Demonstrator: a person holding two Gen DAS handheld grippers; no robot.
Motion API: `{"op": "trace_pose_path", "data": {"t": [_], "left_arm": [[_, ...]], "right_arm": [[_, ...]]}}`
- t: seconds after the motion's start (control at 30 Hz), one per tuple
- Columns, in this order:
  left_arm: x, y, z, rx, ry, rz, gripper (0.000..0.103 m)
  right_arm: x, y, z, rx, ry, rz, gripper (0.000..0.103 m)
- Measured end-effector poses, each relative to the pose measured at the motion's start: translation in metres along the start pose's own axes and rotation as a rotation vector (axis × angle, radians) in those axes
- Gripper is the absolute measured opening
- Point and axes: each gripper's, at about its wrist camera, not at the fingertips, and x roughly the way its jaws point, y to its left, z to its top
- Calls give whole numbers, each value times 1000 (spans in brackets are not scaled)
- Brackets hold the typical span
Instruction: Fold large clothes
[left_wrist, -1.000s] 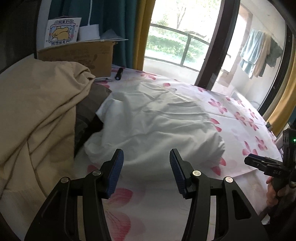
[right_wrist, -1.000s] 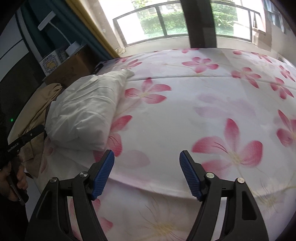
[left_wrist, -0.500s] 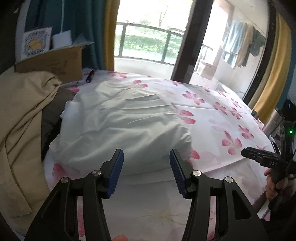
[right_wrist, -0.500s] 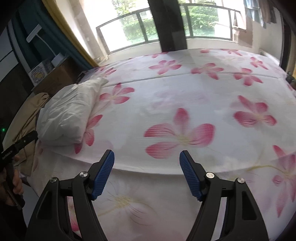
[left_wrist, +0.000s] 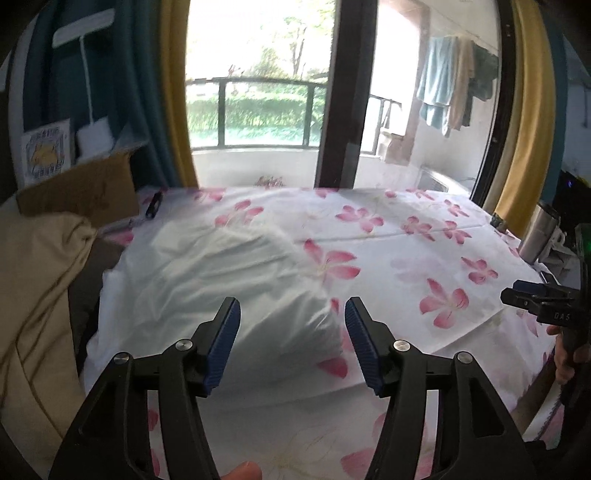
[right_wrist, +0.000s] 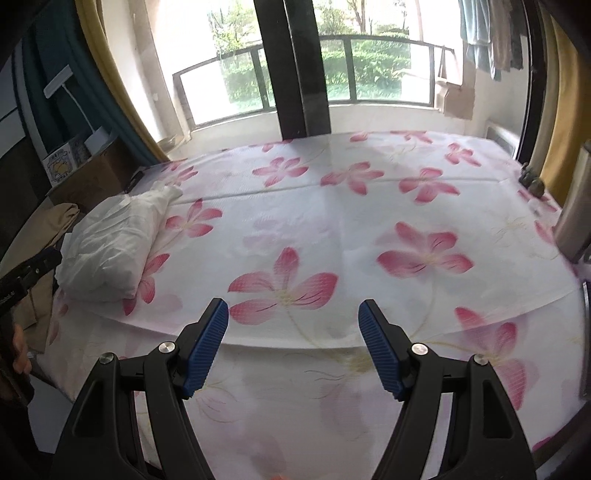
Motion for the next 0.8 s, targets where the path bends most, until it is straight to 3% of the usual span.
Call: {"op": "trace_pose_path", "data": {"t": [0.23, 0.57, 0.8], "left_arm": [[-16, -16, 21, 38, -95, 8, 70], [-48, -20, 47, 8, -259, 41, 70], [-66, -17, 62, 27, -317, 70, 71]], "right_arm": [[-25, -8, 17, -11, -75, -40, 73], [-62, 2, 47, -48, -211, -59, 74], [-85, 15, 61, -85, -292, -84, 78]]}}
